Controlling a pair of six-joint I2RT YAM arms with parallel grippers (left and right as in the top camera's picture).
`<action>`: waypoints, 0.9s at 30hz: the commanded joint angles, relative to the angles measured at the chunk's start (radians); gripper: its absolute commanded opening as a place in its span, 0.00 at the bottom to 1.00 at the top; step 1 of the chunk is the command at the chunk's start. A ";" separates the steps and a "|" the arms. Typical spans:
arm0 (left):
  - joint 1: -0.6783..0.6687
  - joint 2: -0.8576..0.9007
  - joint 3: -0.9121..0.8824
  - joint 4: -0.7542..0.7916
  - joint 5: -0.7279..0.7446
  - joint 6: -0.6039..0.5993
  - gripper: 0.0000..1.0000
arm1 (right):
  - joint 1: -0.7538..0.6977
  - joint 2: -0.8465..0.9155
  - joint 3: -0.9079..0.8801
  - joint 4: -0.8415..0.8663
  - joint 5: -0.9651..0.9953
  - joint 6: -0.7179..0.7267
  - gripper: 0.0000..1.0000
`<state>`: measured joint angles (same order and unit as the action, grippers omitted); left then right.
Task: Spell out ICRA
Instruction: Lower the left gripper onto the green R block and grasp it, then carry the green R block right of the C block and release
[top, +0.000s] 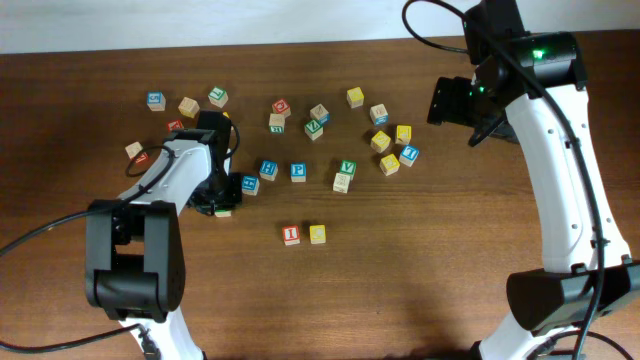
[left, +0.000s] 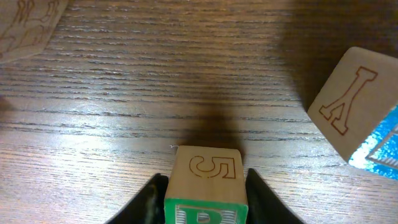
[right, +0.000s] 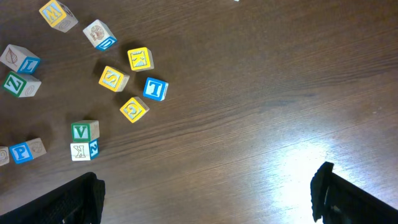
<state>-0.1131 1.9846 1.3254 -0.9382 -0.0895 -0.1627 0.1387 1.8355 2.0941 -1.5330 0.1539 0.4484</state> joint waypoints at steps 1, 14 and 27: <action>-0.002 0.009 -0.005 -0.002 0.007 0.000 0.24 | -0.003 0.006 0.000 0.003 0.019 0.000 0.98; -0.002 0.006 0.319 -0.333 0.309 0.000 0.15 | -0.003 0.006 0.000 0.004 0.019 0.000 0.98; -0.283 0.003 0.461 -0.446 0.639 -0.023 0.16 | -0.003 0.006 0.000 0.003 0.019 0.000 0.98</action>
<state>-0.3225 1.9881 1.7706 -1.3933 0.5503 -0.1642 0.1387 1.8359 2.0933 -1.5322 0.1570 0.4480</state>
